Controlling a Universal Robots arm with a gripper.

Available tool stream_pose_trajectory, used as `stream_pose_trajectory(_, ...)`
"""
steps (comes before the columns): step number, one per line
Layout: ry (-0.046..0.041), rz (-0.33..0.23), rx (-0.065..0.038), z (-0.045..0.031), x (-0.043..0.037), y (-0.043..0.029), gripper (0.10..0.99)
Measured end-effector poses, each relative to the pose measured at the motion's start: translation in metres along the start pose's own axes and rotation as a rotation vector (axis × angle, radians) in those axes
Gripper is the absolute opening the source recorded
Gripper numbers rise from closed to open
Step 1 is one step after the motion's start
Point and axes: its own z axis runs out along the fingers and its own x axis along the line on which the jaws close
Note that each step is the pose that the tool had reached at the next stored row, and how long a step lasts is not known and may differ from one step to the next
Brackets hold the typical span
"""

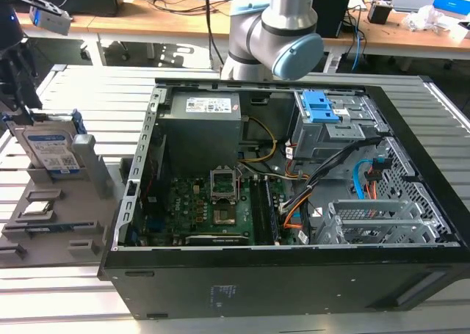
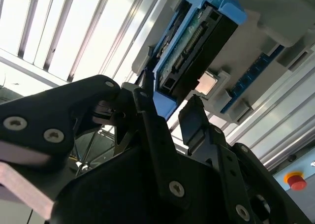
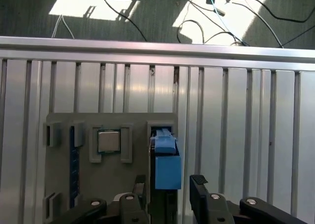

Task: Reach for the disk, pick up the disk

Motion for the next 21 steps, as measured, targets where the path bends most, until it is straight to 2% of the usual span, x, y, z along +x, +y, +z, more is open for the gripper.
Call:
stream_pose_trajectory(7,0.0002,0.000,0.000,0.0189,-0.0007,0.0013,0.482)
stream_pose_trajectory(21,0.0001,0.000,0.000,0.0336,-0.0010,0.0018,0.482)
